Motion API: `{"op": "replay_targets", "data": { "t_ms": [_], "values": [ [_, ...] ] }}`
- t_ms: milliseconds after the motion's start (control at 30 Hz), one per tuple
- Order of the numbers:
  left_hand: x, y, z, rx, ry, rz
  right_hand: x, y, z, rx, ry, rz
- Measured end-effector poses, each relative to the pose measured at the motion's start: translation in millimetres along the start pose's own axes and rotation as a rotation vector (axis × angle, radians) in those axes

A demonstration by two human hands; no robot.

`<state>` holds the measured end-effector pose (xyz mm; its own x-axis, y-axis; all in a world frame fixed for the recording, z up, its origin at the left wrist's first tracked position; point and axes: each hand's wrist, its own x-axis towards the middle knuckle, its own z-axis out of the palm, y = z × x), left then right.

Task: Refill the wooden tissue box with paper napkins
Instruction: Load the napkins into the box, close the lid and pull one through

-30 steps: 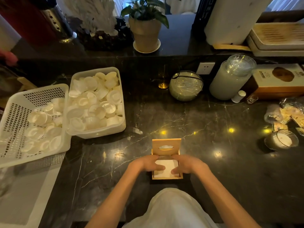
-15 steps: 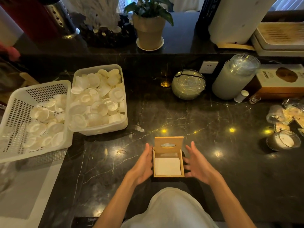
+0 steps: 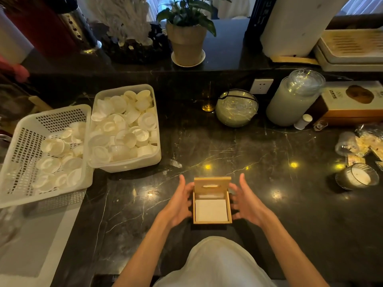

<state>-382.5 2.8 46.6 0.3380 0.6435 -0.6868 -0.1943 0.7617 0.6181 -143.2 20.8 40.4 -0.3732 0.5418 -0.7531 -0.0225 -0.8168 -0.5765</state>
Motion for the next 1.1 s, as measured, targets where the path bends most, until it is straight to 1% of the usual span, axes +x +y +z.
{"op": "replay_targets", "data": {
  "t_ms": [67,167,233,333,433,467,500,567,600,667,733,800,967,1100],
  "values": [
    [-1,0,0,0.022,0.020,0.009,-3,-3,-3,-0.041,-0.004,0.003],
    [1,-13,2,0.090,0.017,0.087,-3,5,-5,-0.155,0.013,-0.060],
    [0,-22,4,0.093,0.038,0.126,-1,14,0,-0.195,0.084,-0.106],
    [-2,-32,10,0.226,0.104,0.165,-4,20,15,-0.442,0.228,-0.221],
    [-1,-38,10,0.288,0.155,0.182,-2,26,19,-0.521,0.311,-0.285],
    [0,-38,9,0.305,0.157,0.182,-2,28,21,-0.597,0.387,-0.310],
    [0,-37,9,0.322,0.156,0.182,-3,29,23,-0.737,0.495,-0.351],
    [1,-35,8,0.341,0.156,0.178,-4,29,31,-1.071,0.705,-0.525],
    [2,-35,8,0.343,0.157,0.177,-5,28,38,-1.228,0.739,-0.600],
    [2,-35,8,0.348,0.159,0.183,-3,24,53,-1.451,0.666,-0.629],
    [3,-36,6,0.353,0.158,0.187,3,23,65,-1.588,0.580,-0.558],
    [3,-38,4,0.356,0.151,0.193,8,21,74,-1.693,0.540,-0.482],
    [6,-40,3,0.345,0.155,0.190,16,21,86,-1.854,0.537,-0.302],
    [7,-42,2,0.332,0.155,0.192,17,21,89,-1.888,0.532,-0.283]
  ]
}}
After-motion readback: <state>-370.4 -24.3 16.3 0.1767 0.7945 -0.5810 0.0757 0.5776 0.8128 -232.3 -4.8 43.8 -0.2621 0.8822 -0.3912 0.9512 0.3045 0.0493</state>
